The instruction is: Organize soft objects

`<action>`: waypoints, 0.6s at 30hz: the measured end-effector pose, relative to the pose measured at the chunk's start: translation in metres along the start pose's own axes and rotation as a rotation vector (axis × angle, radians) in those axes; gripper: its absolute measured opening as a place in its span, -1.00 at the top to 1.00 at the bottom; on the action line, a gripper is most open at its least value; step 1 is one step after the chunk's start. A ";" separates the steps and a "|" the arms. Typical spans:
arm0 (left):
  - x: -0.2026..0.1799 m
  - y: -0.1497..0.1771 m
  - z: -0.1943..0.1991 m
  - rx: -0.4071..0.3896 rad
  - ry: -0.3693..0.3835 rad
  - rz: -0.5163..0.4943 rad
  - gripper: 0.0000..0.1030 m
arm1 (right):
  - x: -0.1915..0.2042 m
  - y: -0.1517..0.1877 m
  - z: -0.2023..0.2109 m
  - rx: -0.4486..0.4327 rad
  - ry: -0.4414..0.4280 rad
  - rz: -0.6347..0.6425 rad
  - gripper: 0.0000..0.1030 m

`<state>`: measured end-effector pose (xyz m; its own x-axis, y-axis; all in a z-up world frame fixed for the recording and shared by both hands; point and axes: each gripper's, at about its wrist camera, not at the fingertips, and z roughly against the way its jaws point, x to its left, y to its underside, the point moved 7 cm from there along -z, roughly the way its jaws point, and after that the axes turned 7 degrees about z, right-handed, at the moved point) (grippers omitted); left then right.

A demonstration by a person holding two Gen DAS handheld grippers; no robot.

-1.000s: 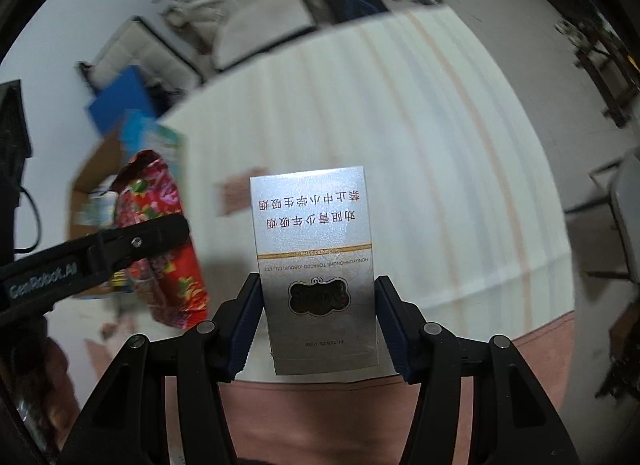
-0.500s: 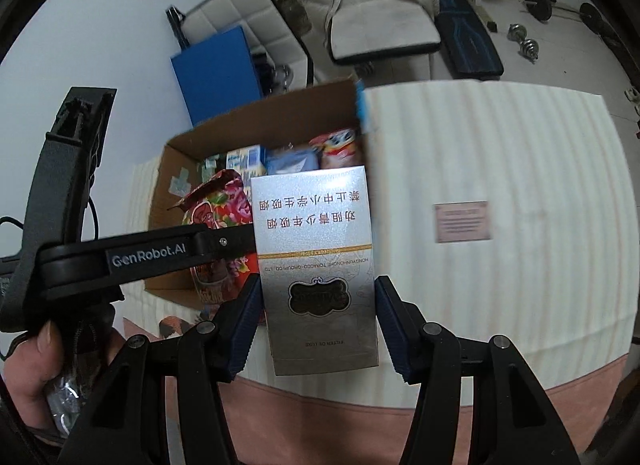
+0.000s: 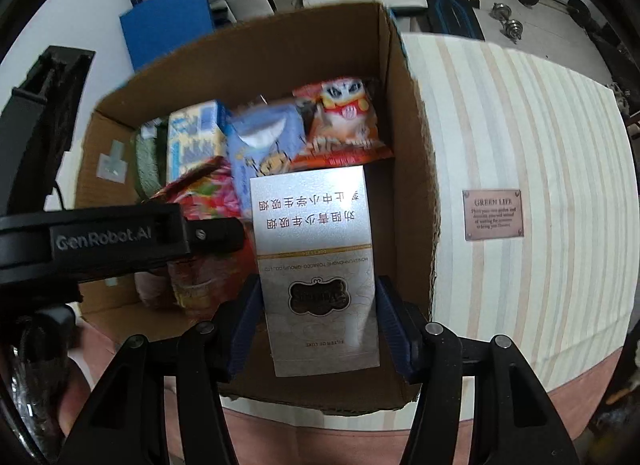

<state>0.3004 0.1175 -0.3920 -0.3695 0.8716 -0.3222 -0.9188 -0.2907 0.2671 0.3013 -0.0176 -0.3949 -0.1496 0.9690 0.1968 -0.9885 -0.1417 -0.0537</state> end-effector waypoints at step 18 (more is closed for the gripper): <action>0.038 0.036 0.075 -0.315 -0.199 -0.105 -0.91 | -0.002 0.023 0.023 -0.026 0.045 -0.026 -0.63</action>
<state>0.2637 0.1699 -0.3268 -0.2656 0.9536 -0.1417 -0.9593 -0.2761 -0.0596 0.2781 -0.0278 -0.3737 -0.1223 0.9804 0.1544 -0.9909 -0.1118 -0.0749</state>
